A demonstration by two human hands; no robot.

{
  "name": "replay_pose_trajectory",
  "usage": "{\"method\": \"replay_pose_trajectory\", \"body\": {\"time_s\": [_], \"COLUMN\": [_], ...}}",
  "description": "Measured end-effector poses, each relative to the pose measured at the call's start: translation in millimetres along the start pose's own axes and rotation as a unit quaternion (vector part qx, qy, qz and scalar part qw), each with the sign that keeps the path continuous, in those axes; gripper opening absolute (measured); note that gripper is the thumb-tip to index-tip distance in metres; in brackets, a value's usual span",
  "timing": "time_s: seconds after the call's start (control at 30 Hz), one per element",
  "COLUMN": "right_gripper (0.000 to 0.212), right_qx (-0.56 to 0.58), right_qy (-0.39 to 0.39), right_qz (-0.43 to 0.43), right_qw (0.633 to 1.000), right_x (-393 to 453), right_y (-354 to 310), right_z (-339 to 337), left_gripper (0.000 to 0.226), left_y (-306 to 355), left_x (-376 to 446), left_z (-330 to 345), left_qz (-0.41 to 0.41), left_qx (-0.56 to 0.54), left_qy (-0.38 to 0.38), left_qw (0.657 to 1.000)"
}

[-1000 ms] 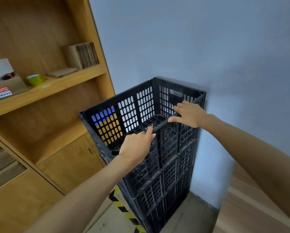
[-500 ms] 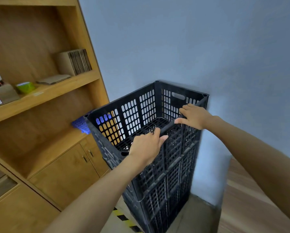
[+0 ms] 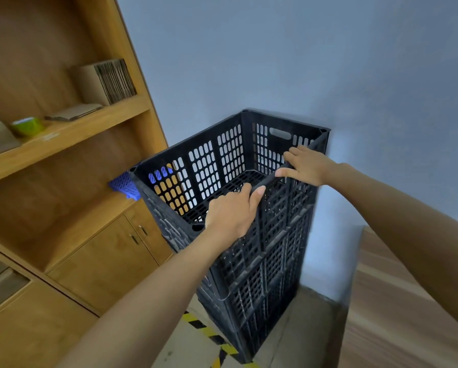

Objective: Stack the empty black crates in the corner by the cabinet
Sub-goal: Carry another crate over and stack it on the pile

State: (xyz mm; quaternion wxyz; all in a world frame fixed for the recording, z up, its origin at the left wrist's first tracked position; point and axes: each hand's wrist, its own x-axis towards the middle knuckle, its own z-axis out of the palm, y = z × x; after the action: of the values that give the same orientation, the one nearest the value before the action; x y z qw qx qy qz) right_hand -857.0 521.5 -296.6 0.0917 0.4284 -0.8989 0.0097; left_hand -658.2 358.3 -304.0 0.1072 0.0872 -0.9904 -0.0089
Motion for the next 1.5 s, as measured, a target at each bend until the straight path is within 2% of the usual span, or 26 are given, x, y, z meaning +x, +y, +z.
{"method": "replay_pose_trajectory", "body": {"time_s": [0.13,0.2,0.33,0.37,0.43,0.57,0.63,0.83,1.03,1.1,1.23,1.33,1.5], "right_gripper": [0.081,0.075,0.071,0.066,0.044,0.037,0.04,0.07,0.081,0.081,0.084,0.087,0.086], "right_qx": [0.025,0.033,0.1,0.123,0.162,0.161,0.142,0.077,-0.006,-0.036,-0.061,-0.08,-0.061], "right_qy": [-0.029,-0.031,-0.04,-0.042,-0.038,-0.015,-0.015,-0.05,-0.02,0.002,0.022,0.012,0.017], "right_qz": [0.003,0.002,0.023,0.022,0.013,0.004,-0.009,-0.059,-0.068,-0.066,-0.073,-0.079,-0.134], "right_qw": [0.999,0.999,0.994,0.991,0.986,0.987,0.99,0.994,0.997,0.997,0.995,0.994,0.989], "right_x": [1,1,-3,-2,-2,0,1,3,5,9,25,35,45], "right_y": [2,3,2,1,4,11,12,17,-12,-28,-64,-88,-110], "right_z": [-3,-2,-5,-5,-5,0,4,2,-5,-4,-7,-11,-3], "left_gripper": [0.056,0.054,0.051,0.048,0.041,0.035,0.039,0.052,0.046,0.052,0.081,0.082,0.099], "left_y": [2,3,5,5,6,6,7,4,-25,-47,-99,-138,-176], "left_x": [0,0,-2,-2,-2,-3,-1,0,-3,-4,-6,-7,-9], "left_z": [-1,-1,0,0,0,3,2,-1,-6,-8,-10,-12,-10], "left_qz": [-0.029,-0.036,-0.032,-0.03,-0.031,-0.037,-0.041,-0.034,-0.016,-0.005,0.018,0.005,0.014], "left_qx": [-0.005,0.006,0.02,0.028,0.042,0.056,0.057,0.048,0.04,0.046,0.052,0.052,0.072], "left_qy": [-0.002,0.0,0.013,0.017,0.021,0.032,0.033,0.017,0.016,0.008,0.006,0.001,0.027], "left_qw": [1.0,0.999,0.999,0.999,0.998,0.997,0.997,0.998,0.999,0.999,0.998,0.999,0.997]}}
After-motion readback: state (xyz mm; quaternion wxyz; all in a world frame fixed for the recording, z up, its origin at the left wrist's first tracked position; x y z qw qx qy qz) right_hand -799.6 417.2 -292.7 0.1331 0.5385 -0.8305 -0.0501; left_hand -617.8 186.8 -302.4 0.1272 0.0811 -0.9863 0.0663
